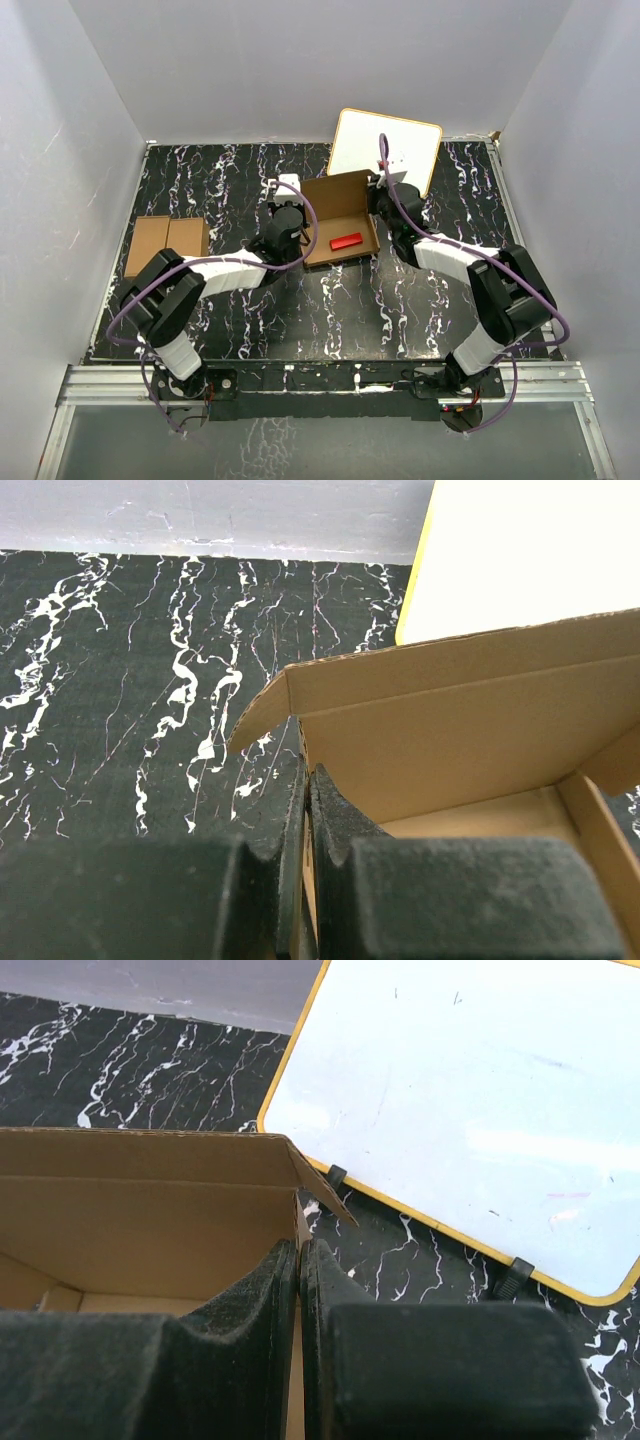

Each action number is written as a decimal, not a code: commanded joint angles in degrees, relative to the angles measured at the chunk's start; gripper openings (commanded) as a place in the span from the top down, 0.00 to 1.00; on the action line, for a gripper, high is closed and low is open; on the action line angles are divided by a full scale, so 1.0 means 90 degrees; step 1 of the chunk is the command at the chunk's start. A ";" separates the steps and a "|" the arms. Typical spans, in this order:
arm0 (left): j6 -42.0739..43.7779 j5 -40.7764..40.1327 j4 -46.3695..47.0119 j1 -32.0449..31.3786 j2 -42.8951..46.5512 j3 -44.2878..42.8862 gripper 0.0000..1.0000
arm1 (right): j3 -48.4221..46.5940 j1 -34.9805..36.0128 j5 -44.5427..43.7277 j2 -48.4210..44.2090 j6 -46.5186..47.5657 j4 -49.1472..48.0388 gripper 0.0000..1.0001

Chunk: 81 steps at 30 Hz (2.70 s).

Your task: Fold the paper box

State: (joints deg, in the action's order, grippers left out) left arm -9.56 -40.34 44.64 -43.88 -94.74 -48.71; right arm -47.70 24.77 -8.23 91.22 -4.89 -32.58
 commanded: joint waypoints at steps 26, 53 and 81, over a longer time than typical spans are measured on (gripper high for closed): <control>-0.0694 0.0870 0.0712 -0.0178 -0.0011 0.0642 1.00 | 0.1116 0.0325 0.0963 -0.0264 -0.0693 -0.1590 0.90; -0.0881 0.0839 0.0427 -0.0489 0.0609 0.1247 1.00 | 0.1701 0.0372 0.1177 -0.0988 -0.0850 -0.0813 0.89; -0.0862 0.0976 0.0051 -0.0642 0.0777 0.1139 1.00 | 0.1558 0.0382 0.1356 -0.1170 -0.1685 0.0450 0.88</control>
State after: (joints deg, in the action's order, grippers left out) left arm -15.66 -38.46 46.13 -47.46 -89.71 -37.43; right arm -32.38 25.87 -4.19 80.99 -15.57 -33.12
